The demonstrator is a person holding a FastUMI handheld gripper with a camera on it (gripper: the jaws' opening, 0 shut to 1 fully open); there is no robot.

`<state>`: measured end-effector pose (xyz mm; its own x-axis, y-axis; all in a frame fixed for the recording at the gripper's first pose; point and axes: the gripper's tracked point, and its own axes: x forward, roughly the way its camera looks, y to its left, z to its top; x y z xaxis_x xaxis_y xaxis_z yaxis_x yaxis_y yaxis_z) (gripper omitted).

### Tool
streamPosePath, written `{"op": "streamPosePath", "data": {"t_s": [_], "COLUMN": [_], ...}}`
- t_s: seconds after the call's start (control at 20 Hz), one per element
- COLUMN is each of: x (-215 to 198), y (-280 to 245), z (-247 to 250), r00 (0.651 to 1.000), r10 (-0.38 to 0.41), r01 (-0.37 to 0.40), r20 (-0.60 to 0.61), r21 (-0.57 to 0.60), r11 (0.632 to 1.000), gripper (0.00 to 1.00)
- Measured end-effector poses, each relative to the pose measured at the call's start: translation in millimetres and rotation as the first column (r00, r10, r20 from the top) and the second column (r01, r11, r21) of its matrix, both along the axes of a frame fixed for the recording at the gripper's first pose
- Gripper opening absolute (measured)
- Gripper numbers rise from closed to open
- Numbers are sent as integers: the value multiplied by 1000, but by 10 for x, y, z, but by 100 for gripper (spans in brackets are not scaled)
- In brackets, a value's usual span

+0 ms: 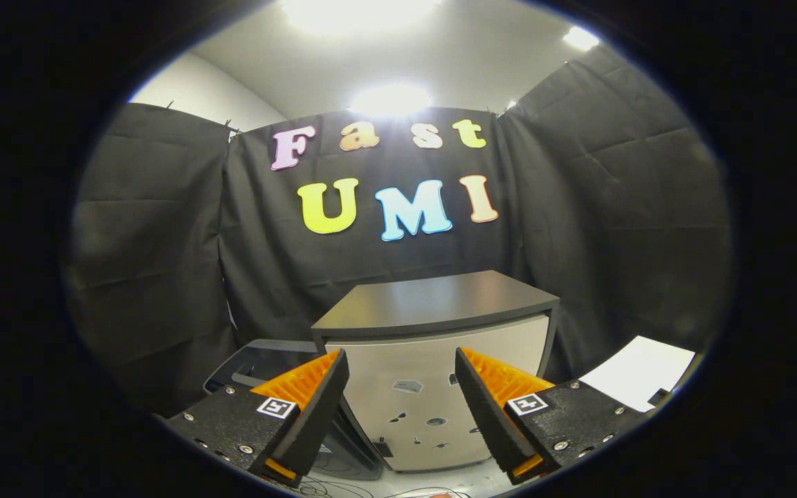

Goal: Put the clothes into the washing machine and then close the washing machine lid.

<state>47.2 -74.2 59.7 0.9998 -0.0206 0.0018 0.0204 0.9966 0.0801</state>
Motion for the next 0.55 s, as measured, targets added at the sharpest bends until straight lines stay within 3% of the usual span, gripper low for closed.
{"op": "streamPosePath", "data": {"t_s": [0.55], "x": [-80], "y": [18], "z": [-85], "r00": [1000], "r10": [23], "r01": [-23], "r20": [6], "r21": [-13], "r11": [1000], "gripper": [95]}}
